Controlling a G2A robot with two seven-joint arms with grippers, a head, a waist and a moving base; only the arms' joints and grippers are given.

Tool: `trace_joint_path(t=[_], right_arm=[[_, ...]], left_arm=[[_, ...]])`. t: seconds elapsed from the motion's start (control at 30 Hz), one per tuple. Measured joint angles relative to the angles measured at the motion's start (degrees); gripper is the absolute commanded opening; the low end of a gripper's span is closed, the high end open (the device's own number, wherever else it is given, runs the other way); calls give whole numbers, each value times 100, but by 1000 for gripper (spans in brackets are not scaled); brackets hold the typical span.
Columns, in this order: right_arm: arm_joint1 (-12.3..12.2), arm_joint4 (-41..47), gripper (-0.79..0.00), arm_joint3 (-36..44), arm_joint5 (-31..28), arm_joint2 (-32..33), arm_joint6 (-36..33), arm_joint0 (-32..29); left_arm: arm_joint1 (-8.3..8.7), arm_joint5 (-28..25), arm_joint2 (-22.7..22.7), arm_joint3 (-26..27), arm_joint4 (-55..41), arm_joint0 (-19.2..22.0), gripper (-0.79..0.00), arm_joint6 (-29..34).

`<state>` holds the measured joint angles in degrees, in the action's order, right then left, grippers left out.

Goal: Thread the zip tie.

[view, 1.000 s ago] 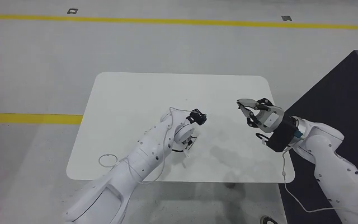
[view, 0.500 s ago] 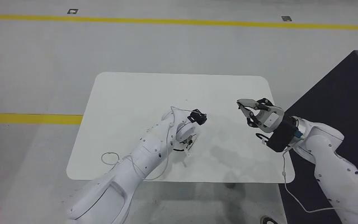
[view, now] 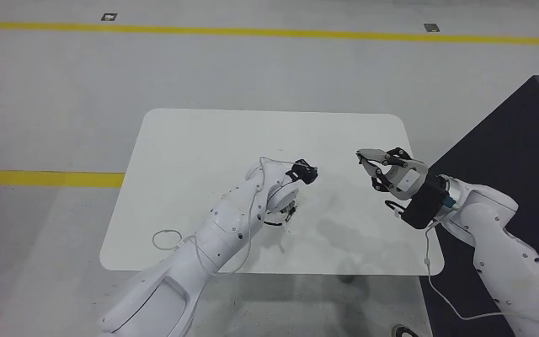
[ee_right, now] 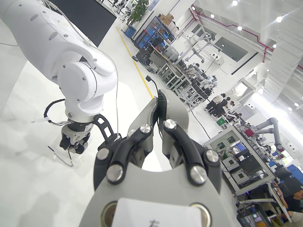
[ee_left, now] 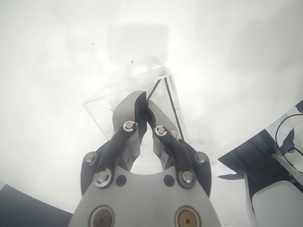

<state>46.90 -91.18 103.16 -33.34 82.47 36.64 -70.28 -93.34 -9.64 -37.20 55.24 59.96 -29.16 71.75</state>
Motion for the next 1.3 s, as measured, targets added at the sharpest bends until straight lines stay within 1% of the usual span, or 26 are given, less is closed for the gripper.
trace_joint_path(t=[0.1,0.13,0.2,0.3,0.43,0.63,0.93,1.1,1.3], right_arm=[[0,0,-785,0,0,0,0,0],[0,0,-785,0,0,0,0,0],[0,0,-785,0,0,0,0,0],[0,0,-785,0,0,0,0,0],[0,0,-785,0,0,0,0,0],[0,0,-785,0,0,0,0,0],[0,0,-785,0,0,0,0,0],[0,0,-785,0,0,0,0,0],[0,0,-785,0,0,0,0,0]], left_arm=[[88,62,-123,199,165,-127,-785,158],[107,62,-148,221,201,-163,-767,183],[135,12,-185,244,236,-235,-705,207],[139,4,-172,240,316,-282,-668,229],[119,-28,-161,196,313,-279,-659,232],[63,-100,-92,88,275,-259,-668,258],[-63,-121,34,-264,228,-152,-668,147],[-115,-136,51,-418,215,-95,-653,19],[-151,-121,52,-412,214,-83,-637,31]])
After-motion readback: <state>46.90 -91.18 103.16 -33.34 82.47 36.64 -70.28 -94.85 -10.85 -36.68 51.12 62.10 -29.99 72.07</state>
